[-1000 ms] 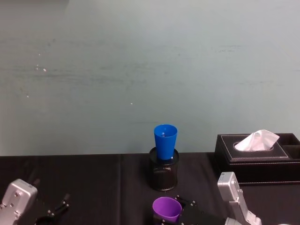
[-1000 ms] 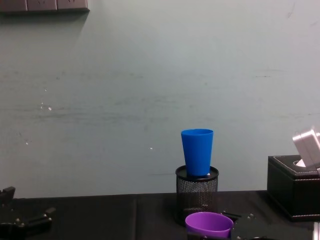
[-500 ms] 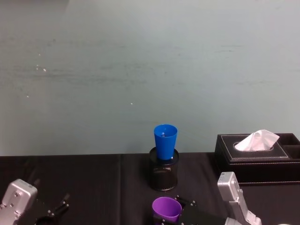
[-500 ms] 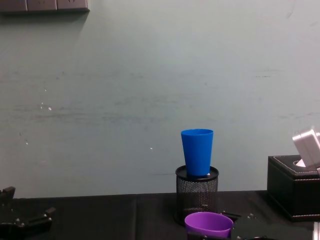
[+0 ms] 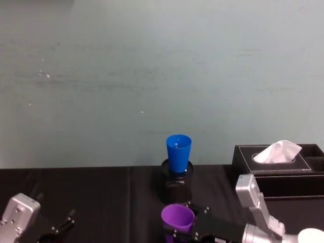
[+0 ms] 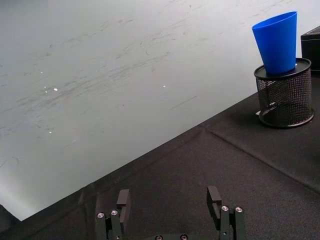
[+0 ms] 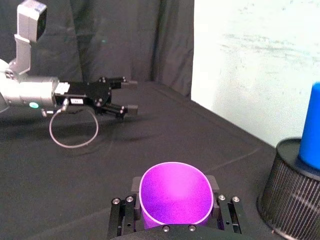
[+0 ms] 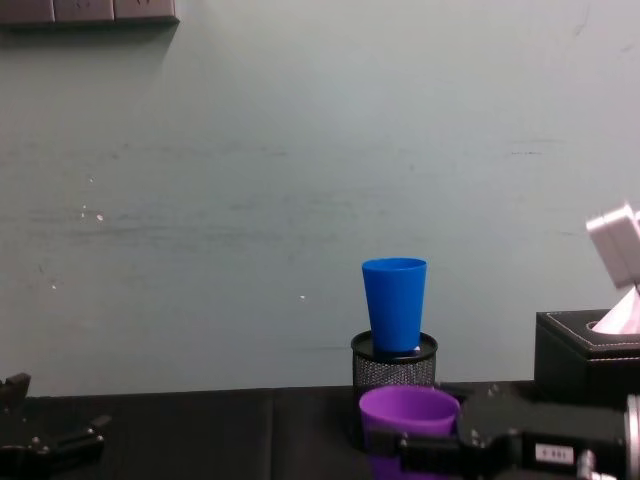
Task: Pick up one cup with a gripper and tap it against the other cup.
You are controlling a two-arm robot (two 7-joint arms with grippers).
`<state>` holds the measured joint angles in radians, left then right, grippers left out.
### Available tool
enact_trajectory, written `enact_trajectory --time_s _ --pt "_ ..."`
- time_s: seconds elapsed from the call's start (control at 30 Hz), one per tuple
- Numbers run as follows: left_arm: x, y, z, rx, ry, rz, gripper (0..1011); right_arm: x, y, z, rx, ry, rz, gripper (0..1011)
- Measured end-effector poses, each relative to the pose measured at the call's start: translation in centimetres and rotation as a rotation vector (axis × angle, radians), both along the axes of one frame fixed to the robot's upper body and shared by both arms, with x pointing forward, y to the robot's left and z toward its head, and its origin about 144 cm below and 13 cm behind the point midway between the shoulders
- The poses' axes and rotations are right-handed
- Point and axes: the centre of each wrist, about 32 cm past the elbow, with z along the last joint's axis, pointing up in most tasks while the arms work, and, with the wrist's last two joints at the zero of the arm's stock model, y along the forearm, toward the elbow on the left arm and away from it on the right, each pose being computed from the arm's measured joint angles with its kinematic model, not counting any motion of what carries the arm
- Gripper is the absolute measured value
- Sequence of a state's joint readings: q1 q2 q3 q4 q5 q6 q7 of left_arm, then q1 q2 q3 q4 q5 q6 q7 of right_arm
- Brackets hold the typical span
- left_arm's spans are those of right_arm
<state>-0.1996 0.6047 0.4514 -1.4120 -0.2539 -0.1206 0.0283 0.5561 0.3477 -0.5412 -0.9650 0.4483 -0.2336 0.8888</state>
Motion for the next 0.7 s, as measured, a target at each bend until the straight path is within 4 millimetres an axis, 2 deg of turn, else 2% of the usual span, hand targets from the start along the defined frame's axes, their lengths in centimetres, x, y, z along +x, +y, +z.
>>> enact_trajectory --time_s 0.4,0.7 --pt "0.0 0.0 0.0 0.0 0.0 0.0 1000 0.2 0.3 3.9 0.001 -0.037 0.007 754" --pt "0.0 0.0 0.0 0.0 0.0 0.0 1000 0.4 0.3 5.8 -0.004 -0.052 0.007 754"
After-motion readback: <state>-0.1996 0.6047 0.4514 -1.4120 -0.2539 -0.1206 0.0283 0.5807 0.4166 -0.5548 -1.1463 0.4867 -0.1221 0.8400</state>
